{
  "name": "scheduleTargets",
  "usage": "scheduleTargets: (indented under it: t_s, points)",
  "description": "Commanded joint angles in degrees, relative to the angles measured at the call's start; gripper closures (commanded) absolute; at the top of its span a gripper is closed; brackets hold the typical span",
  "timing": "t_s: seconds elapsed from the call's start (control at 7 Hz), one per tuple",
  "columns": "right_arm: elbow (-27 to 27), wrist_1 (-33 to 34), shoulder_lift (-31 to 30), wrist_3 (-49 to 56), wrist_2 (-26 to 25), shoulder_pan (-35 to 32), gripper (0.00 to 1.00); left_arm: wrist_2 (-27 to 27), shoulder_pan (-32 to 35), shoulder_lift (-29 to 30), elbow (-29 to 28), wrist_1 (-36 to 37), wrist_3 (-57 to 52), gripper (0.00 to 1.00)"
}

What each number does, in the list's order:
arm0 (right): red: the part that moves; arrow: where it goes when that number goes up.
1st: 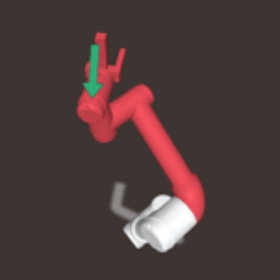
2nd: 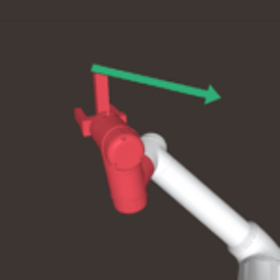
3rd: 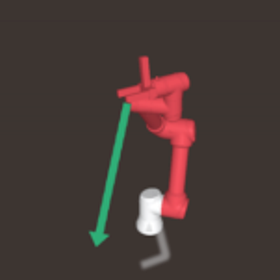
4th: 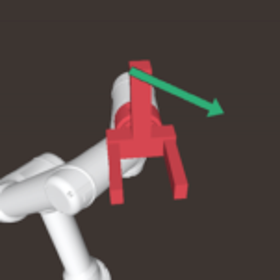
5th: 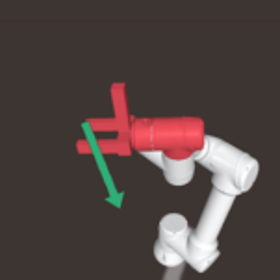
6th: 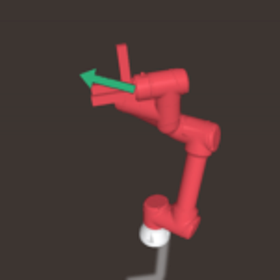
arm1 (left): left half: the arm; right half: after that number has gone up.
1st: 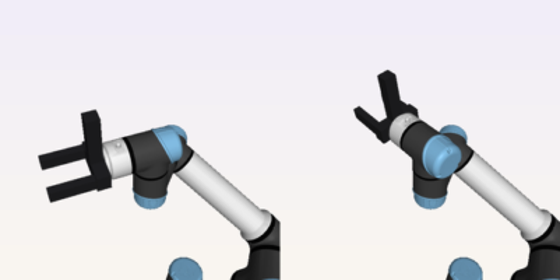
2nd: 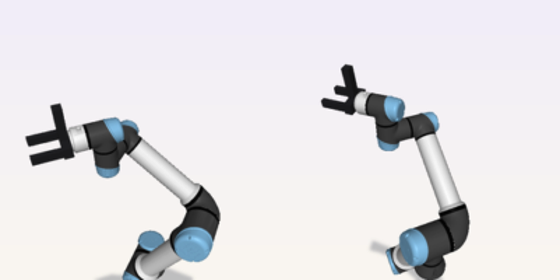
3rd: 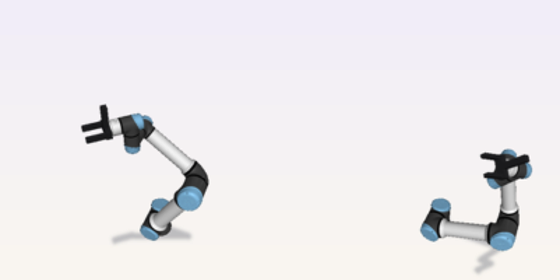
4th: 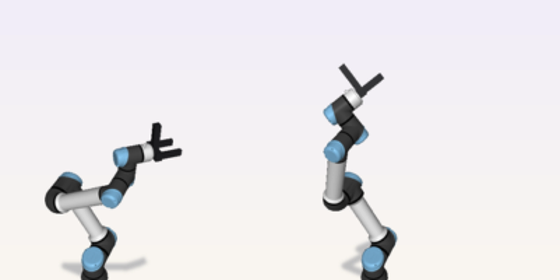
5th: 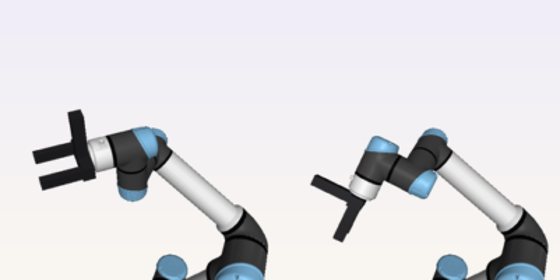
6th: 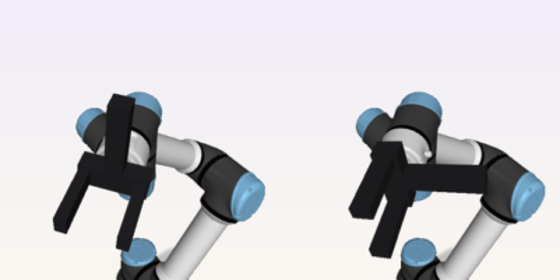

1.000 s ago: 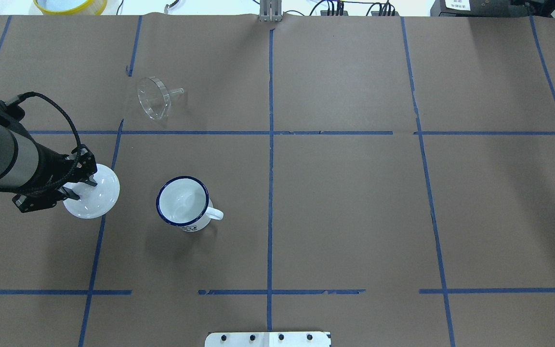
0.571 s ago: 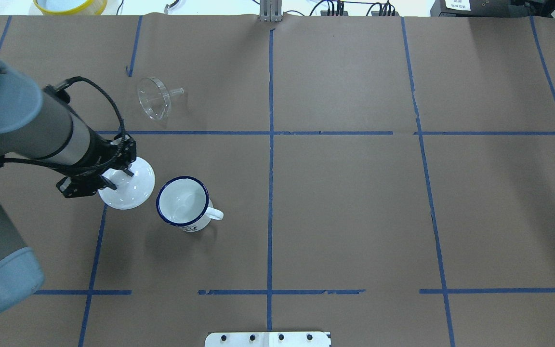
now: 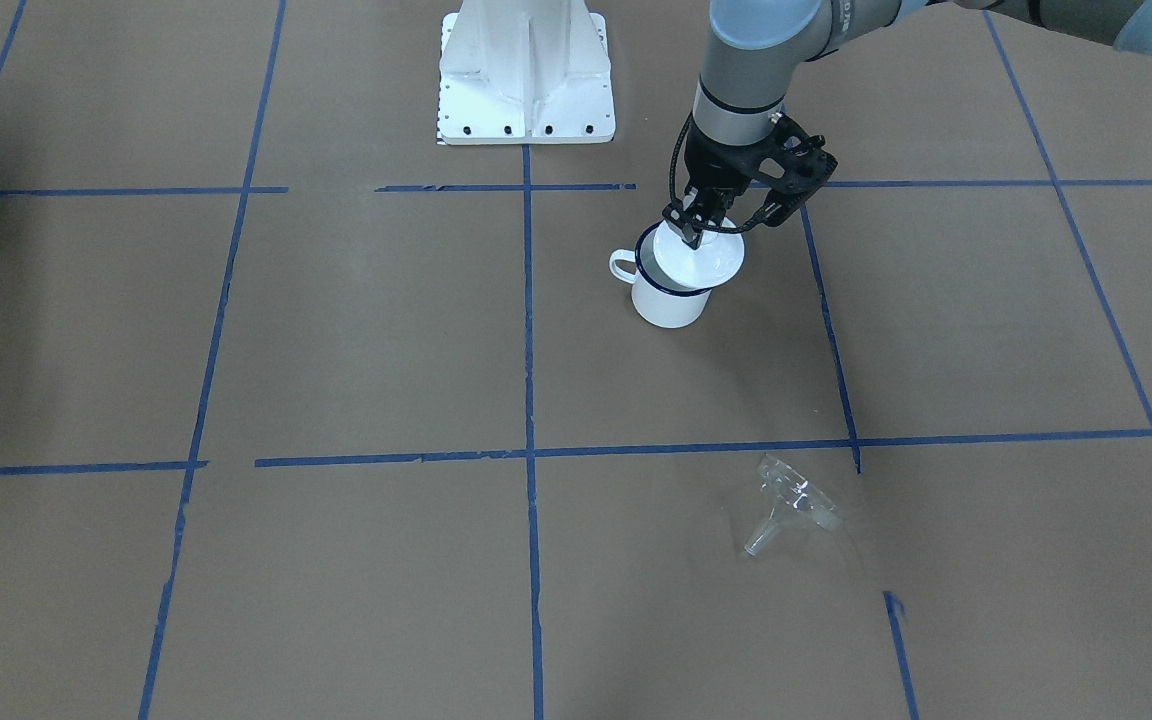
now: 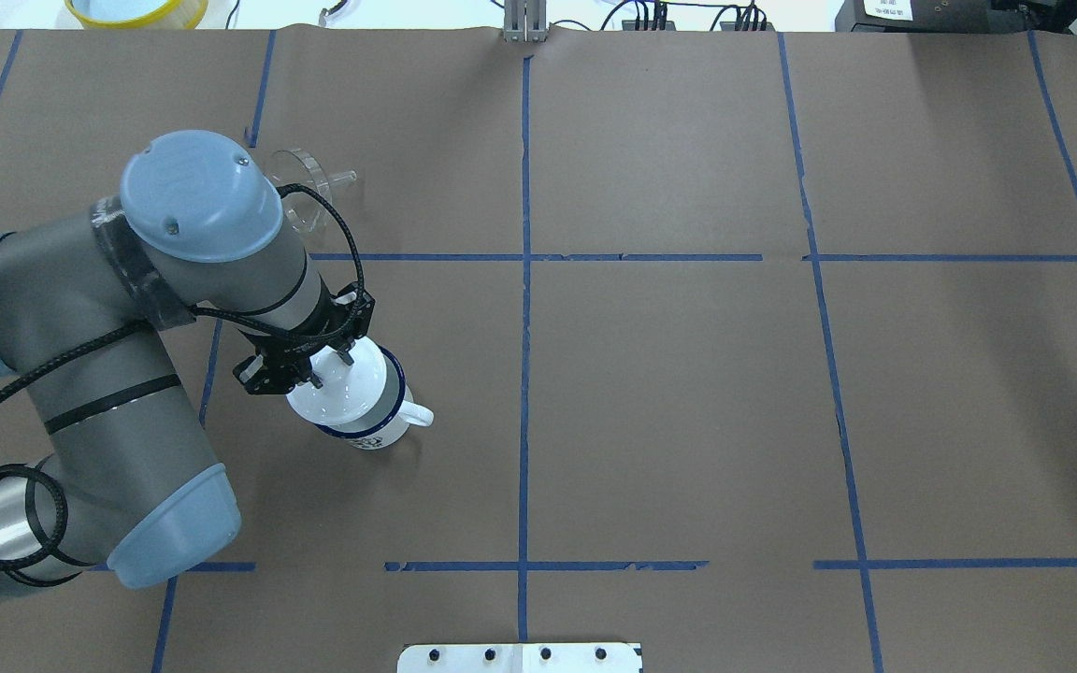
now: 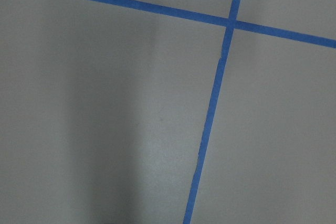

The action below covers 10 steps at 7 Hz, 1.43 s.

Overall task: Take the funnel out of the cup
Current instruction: 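Lower the lid onto the mug's opening and open the left gripper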

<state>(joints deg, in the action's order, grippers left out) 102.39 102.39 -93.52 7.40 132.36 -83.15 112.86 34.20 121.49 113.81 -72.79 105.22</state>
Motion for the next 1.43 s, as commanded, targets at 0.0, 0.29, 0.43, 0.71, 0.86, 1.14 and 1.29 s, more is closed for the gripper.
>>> scheduleTargets:
  t_s: [0.0, 0.29, 0.43, 0.71, 0.86, 1.14, 1.29]
  points:
    - [0.0, 0.0, 0.0, 0.0, 0.0, 0.0, 0.00, 0.0, -1.3, 0.1, -0.2, -0.2, 1.2, 1.00]
    - [0.0, 0.0, 0.0, 0.0, 0.0, 0.0, 0.00, -0.1, -1.5, 0.2, -0.4, -0.7, 1.2, 1.00]
    - [0.0, 0.0, 0.0, 0.1, 0.0, 0.0, 0.00, -0.2, -1.5, 0.2, -0.3, -0.8, 1.1, 1.00]
    - [0.0, 0.0, 0.0, 0.0, 0.0, 0.0, 0.00, -0.6, -1.5, 0.2, -0.4, -0.8, 0.8, 1.00]
    - [0.0, 0.0, 0.0, 0.1, 0.0, 0.0, 0.00, -0.6, -1.5, 0.2, -0.4, -0.9, 0.5, 1.00]
    - [0.0, 0.0, 0.0, 0.0, 0.0, 0.0, 0.00, -0.7, -1.5, 0.2, -0.6, -1.3, 0.4, 1.00]
    - [0.0, 0.0, 0.0, 0.1, 0.0, 0.0, 0.00, -0.7, -1.5, 0.2, -0.7, -1.6, 0.3, 1.00]
